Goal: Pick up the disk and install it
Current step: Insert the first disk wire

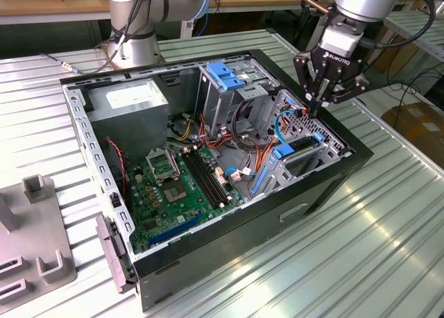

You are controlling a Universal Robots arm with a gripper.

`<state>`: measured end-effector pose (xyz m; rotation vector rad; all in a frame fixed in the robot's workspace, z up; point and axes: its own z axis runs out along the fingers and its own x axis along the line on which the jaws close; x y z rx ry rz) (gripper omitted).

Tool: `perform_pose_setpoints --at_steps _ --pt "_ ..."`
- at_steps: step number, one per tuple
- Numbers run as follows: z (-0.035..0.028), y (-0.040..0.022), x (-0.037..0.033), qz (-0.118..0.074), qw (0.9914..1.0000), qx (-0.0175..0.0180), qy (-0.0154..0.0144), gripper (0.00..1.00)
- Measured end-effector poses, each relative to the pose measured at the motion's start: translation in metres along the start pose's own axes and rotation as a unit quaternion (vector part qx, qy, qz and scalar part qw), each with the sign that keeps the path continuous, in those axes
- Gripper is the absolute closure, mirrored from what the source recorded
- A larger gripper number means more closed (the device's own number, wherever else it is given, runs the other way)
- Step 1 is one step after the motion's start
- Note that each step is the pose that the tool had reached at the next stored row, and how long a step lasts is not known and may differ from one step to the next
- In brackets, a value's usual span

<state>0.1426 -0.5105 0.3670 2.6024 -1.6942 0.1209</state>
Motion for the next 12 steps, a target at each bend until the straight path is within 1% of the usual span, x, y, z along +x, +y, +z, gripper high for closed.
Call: perform_pose_setpoints --at_steps 6,9,10,12 --pt "0.0000 0.0010 -0.0005 0.001 1.00000 -0.0001 0.0000 0.83" --pt "0.0001 0.0010 -0.0005 0.026 0.99965 -0.0023 0.0004 0.83" --pt "0.0001 0.0010 -0.0005 0.039 0.99921 -0.0034 0.0006 0.83" --pt "0.0002 0.0010 -0.0005 0.056 0.99844 -0.0047 0.0008 0.83"
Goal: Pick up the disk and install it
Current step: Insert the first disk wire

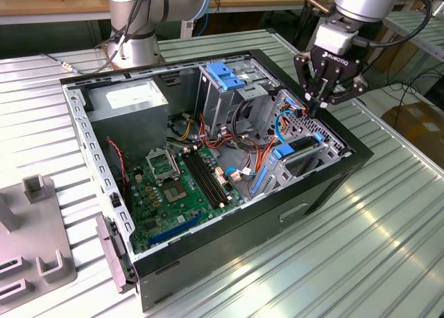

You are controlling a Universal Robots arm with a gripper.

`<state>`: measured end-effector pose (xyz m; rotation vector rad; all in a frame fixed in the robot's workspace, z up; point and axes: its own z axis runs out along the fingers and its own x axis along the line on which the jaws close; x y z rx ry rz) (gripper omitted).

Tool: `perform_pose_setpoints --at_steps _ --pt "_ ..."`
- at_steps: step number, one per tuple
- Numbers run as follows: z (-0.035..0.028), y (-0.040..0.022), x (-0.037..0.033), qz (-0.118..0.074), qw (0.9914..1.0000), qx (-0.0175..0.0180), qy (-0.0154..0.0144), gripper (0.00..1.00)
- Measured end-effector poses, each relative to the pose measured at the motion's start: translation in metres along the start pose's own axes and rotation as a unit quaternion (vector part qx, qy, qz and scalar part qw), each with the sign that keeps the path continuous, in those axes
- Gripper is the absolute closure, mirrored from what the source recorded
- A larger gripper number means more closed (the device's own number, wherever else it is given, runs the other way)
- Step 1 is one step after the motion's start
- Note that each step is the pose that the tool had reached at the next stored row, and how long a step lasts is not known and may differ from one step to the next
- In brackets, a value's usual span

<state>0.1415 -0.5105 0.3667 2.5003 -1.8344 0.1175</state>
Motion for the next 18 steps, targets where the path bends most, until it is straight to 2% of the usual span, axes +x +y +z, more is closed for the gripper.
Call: perform_pose_setpoints --at_steps 4,8,13,17,18 --pt "0.0002 0.0000 0.0000 0.032 0.99949 -0.0027 0.0005 0.83" --pt "0.0008 0.0000 -0.0001 0.059 0.99822 -0.0050 0.0008 0.83" --pt "0.0011 0.0000 0.0000 0.102 0.99472 -0.0086 0.0014 0.83" --pt "0.0013 -0.0001 -0.0001 0.118 0.99300 -0.0099 0.0016 0.83" --pt "0.0013 -0.0001 -0.0001 0.125 0.99208 -0.0105 0.0018 0.83"
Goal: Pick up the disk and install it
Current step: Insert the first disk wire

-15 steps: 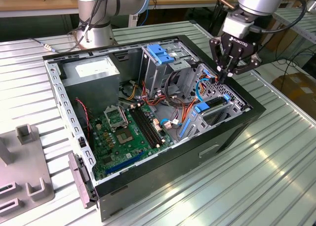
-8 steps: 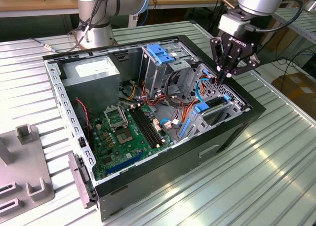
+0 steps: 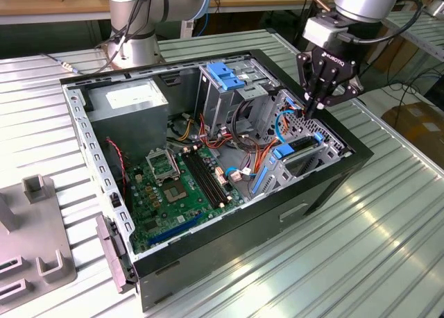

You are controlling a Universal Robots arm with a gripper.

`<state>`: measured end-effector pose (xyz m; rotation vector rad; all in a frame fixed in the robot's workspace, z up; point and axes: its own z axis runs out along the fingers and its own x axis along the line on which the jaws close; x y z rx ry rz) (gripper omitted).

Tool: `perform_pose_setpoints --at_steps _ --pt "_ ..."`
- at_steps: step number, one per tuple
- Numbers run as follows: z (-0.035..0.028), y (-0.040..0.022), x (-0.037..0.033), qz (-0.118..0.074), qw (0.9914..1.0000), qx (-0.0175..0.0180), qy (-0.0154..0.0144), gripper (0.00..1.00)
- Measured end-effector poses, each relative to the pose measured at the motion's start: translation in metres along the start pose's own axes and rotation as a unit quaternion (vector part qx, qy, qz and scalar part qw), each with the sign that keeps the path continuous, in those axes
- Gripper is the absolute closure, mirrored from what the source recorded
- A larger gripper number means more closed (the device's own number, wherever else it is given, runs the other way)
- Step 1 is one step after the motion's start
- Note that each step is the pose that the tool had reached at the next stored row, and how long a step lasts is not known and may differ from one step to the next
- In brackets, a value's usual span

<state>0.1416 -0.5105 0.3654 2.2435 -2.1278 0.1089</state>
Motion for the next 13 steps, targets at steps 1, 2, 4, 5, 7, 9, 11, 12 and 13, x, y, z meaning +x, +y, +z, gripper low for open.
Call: perform_pose_setpoints --at_steps 1,2,4,5,7,9,11,12,13 --pt "0.0000 0.0000 0.0000 0.008 0.99996 -0.0007 0.0001 0.83" --pt "0.0001 0.0000 0.0000 0.015 0.99989 -0.0012 0.0002 0.83" --pt "0.0002 0.0000 0.0000 0.041 0.99914 -0.0035 0.0005 0.83" --pt "0.0002 0.0000 0.0000 0.046 0.99895 -0.0038 0.0006 0.83" --pt "0.0002 0.0000 0.0000 0.047 0.99889 -0.0039 0.0007 0.83" --pt "0.0003 0.0004 -0.0001 0.047 0.99887 -0.0037 0.0007 0.83" --pt "0.0003 0.0009 -0.0001 0.056 0.99842 -0.0041 0.0010 0.83" --pt "0.0003 0.0010 -0.0001 0.068 0.99767 -0.0052 0.0013 0.83" --pt "0.0003 0.0010 -0.0001 0.071 0.99743 -0.0054 0.0014 0.83"
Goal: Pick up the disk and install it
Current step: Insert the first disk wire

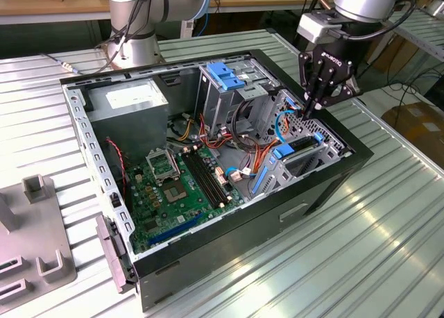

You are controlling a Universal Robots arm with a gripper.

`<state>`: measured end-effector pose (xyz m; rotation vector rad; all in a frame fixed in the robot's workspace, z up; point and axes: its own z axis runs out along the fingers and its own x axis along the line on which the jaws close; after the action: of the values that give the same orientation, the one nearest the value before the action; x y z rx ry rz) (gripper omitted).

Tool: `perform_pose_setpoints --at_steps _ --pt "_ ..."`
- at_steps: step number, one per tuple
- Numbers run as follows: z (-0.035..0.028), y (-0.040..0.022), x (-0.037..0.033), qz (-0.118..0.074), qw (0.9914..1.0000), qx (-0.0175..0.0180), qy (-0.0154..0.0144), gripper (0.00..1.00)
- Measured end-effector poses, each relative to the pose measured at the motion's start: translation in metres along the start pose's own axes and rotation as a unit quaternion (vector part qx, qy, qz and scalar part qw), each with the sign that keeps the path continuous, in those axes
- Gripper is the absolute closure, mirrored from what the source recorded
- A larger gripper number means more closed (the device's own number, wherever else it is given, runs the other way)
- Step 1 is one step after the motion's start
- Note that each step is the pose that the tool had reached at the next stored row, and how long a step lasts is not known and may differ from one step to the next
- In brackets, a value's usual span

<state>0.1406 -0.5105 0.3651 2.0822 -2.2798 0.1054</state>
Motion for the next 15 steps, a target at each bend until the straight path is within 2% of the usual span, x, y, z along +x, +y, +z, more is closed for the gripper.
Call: perform_pose_setpoints --at_steps 3,6,7,13,15 --pt "0.0011 -0.0002 0.0037 0.001 1.00000 -0.0003 -0.0011 0.83" --pt "0.0025 0.0012 0.0092 -0.001 0.99998 -0.0006 -0.0065 0.83" --pt "0.0032 0.0024 0.0109 -0.004 0.99997 -0.0004 -0.0074 0.83" --pt "0.0060 0.0079 0.0185 -0.019 0.99978 0.0007 -0.0081 0.83" --pt "0.0069 0.0092 0.0217 -0.021 0.99973 0.0008 -0.0096 0.83"
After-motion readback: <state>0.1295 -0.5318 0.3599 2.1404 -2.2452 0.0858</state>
